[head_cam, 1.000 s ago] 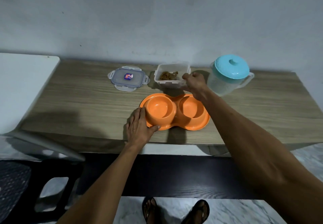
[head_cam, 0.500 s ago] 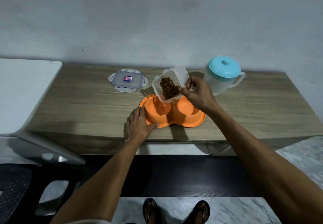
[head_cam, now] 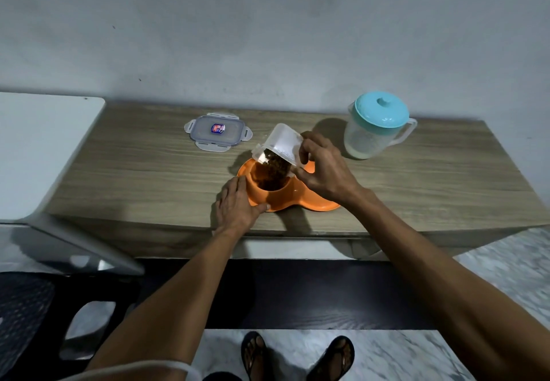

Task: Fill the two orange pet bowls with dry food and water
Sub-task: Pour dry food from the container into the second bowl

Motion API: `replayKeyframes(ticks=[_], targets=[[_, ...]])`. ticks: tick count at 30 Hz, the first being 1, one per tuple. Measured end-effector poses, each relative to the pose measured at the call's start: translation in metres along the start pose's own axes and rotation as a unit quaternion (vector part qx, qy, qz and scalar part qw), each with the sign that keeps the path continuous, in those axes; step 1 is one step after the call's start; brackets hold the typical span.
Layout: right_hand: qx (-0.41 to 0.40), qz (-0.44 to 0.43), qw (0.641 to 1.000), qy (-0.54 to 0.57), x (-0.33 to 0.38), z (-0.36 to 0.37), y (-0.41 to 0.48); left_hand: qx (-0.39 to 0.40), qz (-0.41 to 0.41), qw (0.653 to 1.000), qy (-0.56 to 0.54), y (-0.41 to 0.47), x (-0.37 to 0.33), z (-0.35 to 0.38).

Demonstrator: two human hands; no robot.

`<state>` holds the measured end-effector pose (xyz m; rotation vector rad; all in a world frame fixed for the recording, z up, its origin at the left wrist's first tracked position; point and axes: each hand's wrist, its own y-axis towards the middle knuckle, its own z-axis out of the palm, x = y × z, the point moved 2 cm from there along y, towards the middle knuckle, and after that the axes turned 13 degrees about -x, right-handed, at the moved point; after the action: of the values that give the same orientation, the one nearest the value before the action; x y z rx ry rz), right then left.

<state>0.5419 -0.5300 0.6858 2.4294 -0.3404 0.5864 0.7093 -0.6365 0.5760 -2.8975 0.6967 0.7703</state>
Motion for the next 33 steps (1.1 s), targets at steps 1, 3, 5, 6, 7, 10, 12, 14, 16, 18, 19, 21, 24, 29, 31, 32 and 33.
replayKeyframes(ticks=[1,3,5,6,7,10,12,14,16,18,19,21,24,29,31,32,33], targets=[[0.007,-0.004,1.000,-0.006,0.0010,0.0003,-0.0004,0.001,0.000,1.000,0.003,0.0000,-0.0005,-0.0002],[0.020,-0.011,1.000,-0.019,0.0017,0.0017,-0.0013,0.001,0.000,1.000,0.007,0.0001,-0.0008,0.0000],[0.030,-0.019,0.999,-0.030,0.0020,0.0021,-0.0015,0.000,0.000,1.000,0.010,0.0003,-0.0007,0.0005],[0.033,-0.024,0.999,-0.032,0.0023,0.0020,-0.0013,-0.001,0.000,1.000,0.011,0.0004,-0.0006,0.0004],[0.039,-0.030,0.998,-0.035,0.0028,0.0020,-0.0010,-0.001,0.001,1.000,0.010,0.0005,-0.0006,0.0004],[0.056,-0.053,0.996,-0.048,0.0032,0.0019,-0.0004,-0.003,0.005,1.000,0.010,0.0007,-0.0009,0.0000],[0.060,-0.057,0.995,-0.054,0.0030,0.0026,-0.0007,-0.001,0.005,1.000,0.009,0.0006,-0.0009,-0.0005],[0.056,-0.060,0.995,-0.056,0.0036,0.0027,-0.0014,0.000,0.004,1.000,0.007,0.0003,-0.0008,-0.0005],[0.051,-0.069,0.995,-0.056,0.0054,0.0031,-0.0024,-0.001,0.006,1.000,0.006,-0.0002,-0.0008,-0.0010],[0.048,-0.073,0.995,-0.058,0.0070,0.0032,-0.0030,0.000,0.005,1.000,0.007,-0.0002,-0.0008,-0.0013],[0.046,-0.075,0.995,-0.057,0.0076,0.0030,-0.0027,0.001,0.003,1.000,0.007,0.0001,-0.0007,-0.0012],[0.045,-0.079,0.994,-0.053,0.0090,0.0031,-0.0025,0.004,0.001,1.000,0.008,0.0003,-0.0011,-0.0011],[0.048,-0.090,0.994,-0.047,0.0100,0.0046,-0.0027,0.008,-0.003,1.000,0.005,0.0006,-0.0014,-0.0008],[0.063,-0.077,0.994,-0.045,0.0078,0.0062,-0.0049,0.004,-0.004,1.000,0.006,0.0009,-0.0011,0.0001],[0.060,-0.071,0.995,-0.043,0.0070,0.0059,-0.0050,0.003,-0.003,1.000,0.005,0.0010,-0.0014,0.0001],[0.061,-0.069,0.995,-0.042,0.0071,0.0058,-0.0049,0.003,-0.003,1.000,0.005,0.0008,-0.0015,0.0000],[0.062,-0.067,0.995,-0.041,0.0072,0.0056,-0.0046,0.004,-0.002,1.000,0.005,0.0008,-0.0013,0.0001]])
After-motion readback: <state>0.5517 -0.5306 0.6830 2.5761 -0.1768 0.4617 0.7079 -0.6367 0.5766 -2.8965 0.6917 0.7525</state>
